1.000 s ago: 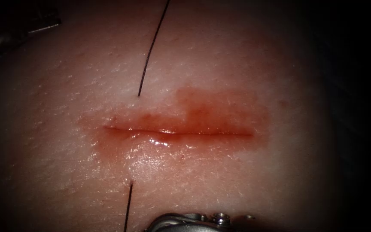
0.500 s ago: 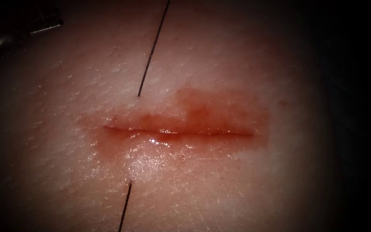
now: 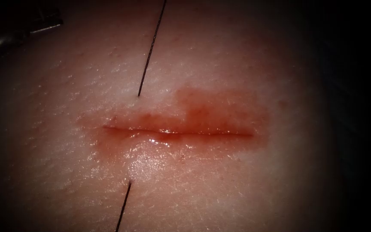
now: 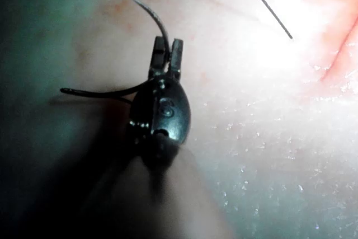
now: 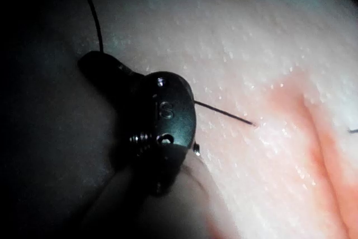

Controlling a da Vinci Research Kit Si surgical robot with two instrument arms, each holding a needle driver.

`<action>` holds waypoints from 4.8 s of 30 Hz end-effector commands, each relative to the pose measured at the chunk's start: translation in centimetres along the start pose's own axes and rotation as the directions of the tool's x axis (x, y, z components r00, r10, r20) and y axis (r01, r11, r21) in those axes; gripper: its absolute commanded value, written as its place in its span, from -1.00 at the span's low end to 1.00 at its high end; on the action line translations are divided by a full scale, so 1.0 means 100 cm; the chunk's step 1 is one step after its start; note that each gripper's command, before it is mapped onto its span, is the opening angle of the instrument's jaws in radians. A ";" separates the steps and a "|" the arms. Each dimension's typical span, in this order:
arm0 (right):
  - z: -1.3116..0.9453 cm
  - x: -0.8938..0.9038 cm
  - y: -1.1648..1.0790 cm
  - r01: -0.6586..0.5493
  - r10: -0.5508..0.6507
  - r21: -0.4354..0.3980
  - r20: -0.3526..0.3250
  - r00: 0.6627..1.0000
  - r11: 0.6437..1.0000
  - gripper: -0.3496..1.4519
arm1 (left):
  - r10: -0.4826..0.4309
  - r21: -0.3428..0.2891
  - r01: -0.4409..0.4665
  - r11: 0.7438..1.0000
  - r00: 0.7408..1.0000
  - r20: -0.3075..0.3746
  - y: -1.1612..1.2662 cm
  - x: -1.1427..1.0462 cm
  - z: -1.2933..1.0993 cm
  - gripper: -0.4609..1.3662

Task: Wound Closure
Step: With the right gripper, pull the suture through the cut until a short tail remains on top

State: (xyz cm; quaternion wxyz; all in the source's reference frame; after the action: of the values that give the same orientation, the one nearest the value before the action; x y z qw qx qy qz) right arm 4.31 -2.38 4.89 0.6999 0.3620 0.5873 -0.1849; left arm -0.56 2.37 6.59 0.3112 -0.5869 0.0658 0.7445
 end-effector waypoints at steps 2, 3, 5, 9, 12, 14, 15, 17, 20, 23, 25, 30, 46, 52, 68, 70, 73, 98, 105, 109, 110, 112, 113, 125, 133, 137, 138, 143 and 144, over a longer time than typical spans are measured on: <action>-0.0003 0.0002 0.0001 -0.016 0.015 -0.075 -0.017 1.000 0.997 0.73 | -0.001 -0.013 0.001 1.000 1.000 -0.001 0.0001 -0.0001 0.0001 -0.88; -0.0008 0.0003 0.0004 -0.042 0.039 -0.134 -0.021 0.999 0.990 0.91 | -0.001 -0.014 0.001 1.000 1.000 -0.001 0.0001 -0.0001 0.0002 -0.88; -0.0015 0.0005 0.0008 -0.044 0.039 -0.201 -0.026 0.999 0.979 0.98 | -0.001 -0.015 0.001 1.000 1.000 -0.002 0.0001 -0.0001 0.0002 -0.88; -0.0033 0.0006 0.0012 -0.026 0.020 -0.256 -0.025 0.999 0.966 0.98 | -0.001 -0.016 0.001 1.000 1.000 -0.003 0.0001 -0.0001 0.0002 -0.88; -0.0049 0.0008 0.0014 -0.011 0.003 -0.289 -0.028 1.000 0.957 0.98 | -0.001 -0.016 0.001 1.000 1.000 -0.003 0.0001 -0.0001 0.0001 -0.88; -0.0063 0.0008 0.0014 -0.002 -0.009 -0.320 -0.030 1.000 0.947 0.97 | -0.001 -0.017 0.001 1.000 1.000 -0.003 0.0001 -0.0001 0.0001 -0.88; -0.0068 0.0008 0.0014 0.001 -0.012 -0.331 -0.033 0.999 0.944 0.97 | -0.001 -0.017 0.001 1.000 1.000 -0.003 0.0001 -0.0001 0.0001 -0.88; -0.0077 0.0007 0.0013 0.004 -0.017 -0.347 -0.034 0.999 0.938 0.97 | 0.000 -0.017 0.000 1.000 1.000 -0.003 0.0001 -0.0001 0.0001 -0.88; -0.0091 0.0005 0.0013 0.001 -0.015 -0.378 -0.035 0.999 0.926 0.97 | 0.000 -0.017 0.000 1.000 1.000 -0.003 0.0002 -0.0001 0.0001 -0.88; -0.0105 0.0002 0.0014 0.005 -0.022 -0.408 -0.037 0.999 0.913 0.94 | 0.000 -0.017 0.000 1.000 1.000 -0.003 0.0002 -0.0001 0.0001 -0.88; -0.0116 0.0000 0.0015 0.010 -0.025 -0.429 -0.030 0.999 0.903 0.90 | 0.000 -0.017 0.000 1.000 1.000 -0.004 0.0002 -0.0001 0.0001 -0.88; -0.0142 -0.0005 0.0017 0.030 -0.045 -0.468 -0.019 0.999 0.883 0.79 | 0.001 -0.018 -0.001 1.000 1.000 -0.001 0.0002 -0.0002 0.0000 -0.88; -0.0181 -0.0049 0.0043 0.174 -0.083 -0.643 0.170 0.982 0.746 0.93 | 0.001 -0.019 -0.001 1.000 1.000 -0.002 0.0002 -0.0002 0.0000 -0.88; -0.0163 -0.0064 0.0051 0.206 -0.085 -0.664 0.211 0.974 0.719 0.98 | 0.002 -0.020 -0.002 1.000 1.000 -0.002 0.0002 -0.0002 -0.0001 -0.88; -0.0118 -0.0081 0.0062 0.274 -0.145 -0.646 0.247 0.958 0.712 0.97 | 0.002 -0.021 -0.002 1.000 1.000 -0.002 0.0002 -0.0002 -0.0002 -0.88; -0.0116 -0.0081 0.0064 0.275 -0.148 -0.644 0.245 0.958 0.714 0.95 | 0.002 -0.021 -0.002 1.000 1.000 -0.002 0.0002 -0.0002 -0.0002 -0.88; -0.0114 -0.0081 0.0064 0.276 -0.152 -0.641 0.242 0.958 0.717 0.83 | 0.002 -0.021 -0.002 1.000 1.000 -0.002 0.0002 -0.0002 -0.0003 -0.88; -0.0098 -0.0059 0.0037 0.375 -0.274 -0.431 0.279 0.920 0.821 -1.00 | 0.001 -0.023 -0.001 1.000 1.000 -0.001 0.0003 -0.0002 0.0001 -0.88; -0.0081 -0.0046 0.0026 0.399 -0.314 -0.362 0.272 0.910 0.842 -1.00 | 0.008 -0.023 -0.008 1.000 1.000 -0.002 0.0003 -0.0003 0.0001 -0.88; -0.0071 -0.0040 0.0021 0.396 -0.321 -0.341 0.256 0.912 0.853 -1.00 | 0.008 -0.024 -0.009 1.000 1.000 -0.003 0.0003 -0.0004 0.0001 -0.88; -0.0069 -0.0039 0.0020 0.393 -0.320 -0.336 0.255 0.913 0.856 -1.00 | 0.009 -0.023 -0.009 1.000 1.000 -0.003 0.0003 -0.0005 0.0001 -0.88; -0.0065 -0.0037 0.0017 0.390 -0.319 -0.328 0.250 0.914 0.861 -1.00 | 0.009 -0.022 -0.009 1.000 1.000 -0.006 0.0004 -0.0005 0.0001 -0.88; -0.0062 -0.0036 0.0016 0.388 -0.319 -0.325 0.248 0.915 0.862 -1.00 | 0.009 -0.022 -0.009 1.000 1.000 -0.006 0.0004 -0.0005 0.0001 -0.88; -0.0048 -0.0027 0.0005 0.377 -0.317 -0.297 0.231 0.920 0.877 -1.00 | 0.009 -0.022 -0.009 1.000 1.000 -0.006 0.0004 -0.0005 0.0001 -0.88; -0.0042 -0.0026 0.0000 0.372 -0.317 -0.283 0.221 0.922 0.884 -1.00 | 0.010 -0.022 -0.010 1.000 1.000 -0.007 0.0004 -0.0005 0.0000 -0.88; -0.0036 -0.0025 -0.0003 0.363 -0.313 -0.267 0.212 0.926 0.893 -1.00 | 0.010 -0.022 -0.010 1.000 1.000 -0.007 0.0004 -0.0005 0.0000 -0.88; -0.0035 -0.0025 -0.0004 0.365 -0.315 -0.266 0.212 0.925 0.892 -1.00 | 0.010 -0.022 -0.010 1.000 1.000 -0.007 0.0004 -0.0005 0.0000 -0.88; -0.0033 -0.0022 -0.0005 0.367 -0.318 -0.263 0.211 0.924 0.892 -1.00 | 0.010 -0.022 -0.010 1.000 1.000 -0.007 0.0004 -0.0005 0.0000 -0.88; -0.0033 -0.0022 -0.0005 0.361 -0.312 -0.264 0.209 0.927 0.894 -1.00 | 0.010 -0.022 -0.010 1.000 1.000 -0.007 0.0004 -0.0005 0.0000 -0.88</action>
State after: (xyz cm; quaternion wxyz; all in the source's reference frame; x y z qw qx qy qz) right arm 4.00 -2.21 5.07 0.7482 0.1288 0.6037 -0.2431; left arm -0.58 2.32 6.63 0.3034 -0.5911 0.0647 0.7445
